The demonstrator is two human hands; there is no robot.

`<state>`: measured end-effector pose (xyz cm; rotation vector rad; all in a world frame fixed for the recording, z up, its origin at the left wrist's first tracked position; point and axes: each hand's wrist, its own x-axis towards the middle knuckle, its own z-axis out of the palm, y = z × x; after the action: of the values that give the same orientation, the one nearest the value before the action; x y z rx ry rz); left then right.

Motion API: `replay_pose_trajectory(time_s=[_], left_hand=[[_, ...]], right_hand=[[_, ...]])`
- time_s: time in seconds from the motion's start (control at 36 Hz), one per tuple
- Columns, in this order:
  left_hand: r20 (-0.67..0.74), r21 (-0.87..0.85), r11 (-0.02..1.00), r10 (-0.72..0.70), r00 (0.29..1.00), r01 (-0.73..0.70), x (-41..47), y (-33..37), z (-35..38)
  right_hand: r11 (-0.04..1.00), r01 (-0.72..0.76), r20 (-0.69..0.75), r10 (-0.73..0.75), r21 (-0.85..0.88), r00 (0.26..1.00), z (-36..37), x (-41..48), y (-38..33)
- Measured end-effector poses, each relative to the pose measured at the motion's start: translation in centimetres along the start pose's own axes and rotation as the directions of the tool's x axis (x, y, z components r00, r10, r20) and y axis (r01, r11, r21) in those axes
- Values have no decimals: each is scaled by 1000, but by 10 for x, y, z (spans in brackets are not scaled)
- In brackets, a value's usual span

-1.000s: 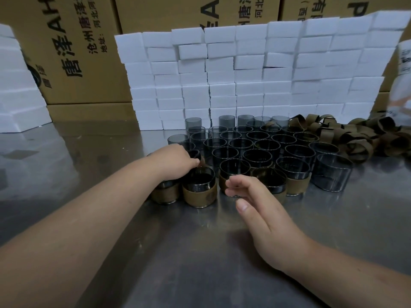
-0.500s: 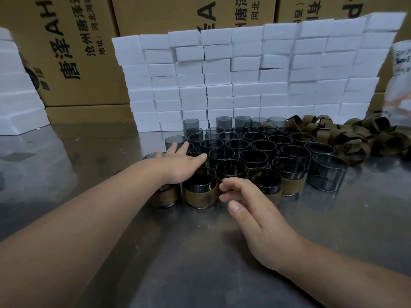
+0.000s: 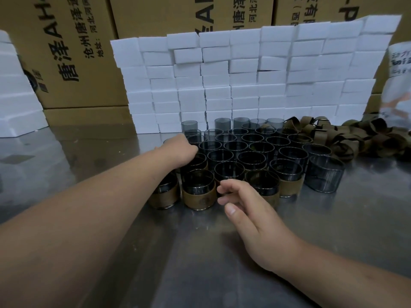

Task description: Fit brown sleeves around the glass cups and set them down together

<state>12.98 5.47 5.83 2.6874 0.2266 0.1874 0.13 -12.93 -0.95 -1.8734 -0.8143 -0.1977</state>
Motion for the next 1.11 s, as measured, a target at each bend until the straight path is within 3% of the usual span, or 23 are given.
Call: replay_pose_trajectory(time_s=[0.19, 0.44, 0.64, 0.69, 0.78, 0.86, 1.0, 1.11], left_hand=[[51, 240, 971, -3, 999, -9, 3, 6, 6], [5, 110, 992, -55, 998, 54, 2, 7, 6], [-113, -117, 989, -109, 988, 96, 0, 10, -3], [-208, -175, 981, -118, 971, 81, 1, 13, -7], [-394, -455, 891, -208, 895, 7, 3, 22, -14], [-466, -705, 690, -281, 839, -161, -1, 35, -22], [-531, -785, 517, -279, 800, -341, -32, 58, -26], [-543, -785, 502, -277, 793, -362, -67, 63, -11]], right_hand=[[1000, -7, 5, 7, 0, 1000, 0, -1, 1], [1000, -15, 12, 15, 0, 1000, 0, -1, 2], [1000, -8, 17, 8, -15, 1000, 0, -1, 0], [1000, -12, 20, 13, -15, 1000, -1, -1, 0], [1000, -17, 22, 18, -24, 1000, -1, -1, 1], [999, -24, 19, 24, -23, 1000, -1, -1, 1], [1000, -18, 0, 18, -19, 1000, -1, -1, 1], [1000, -3, -47, 3, 12, 999, 0, -1, 1]])
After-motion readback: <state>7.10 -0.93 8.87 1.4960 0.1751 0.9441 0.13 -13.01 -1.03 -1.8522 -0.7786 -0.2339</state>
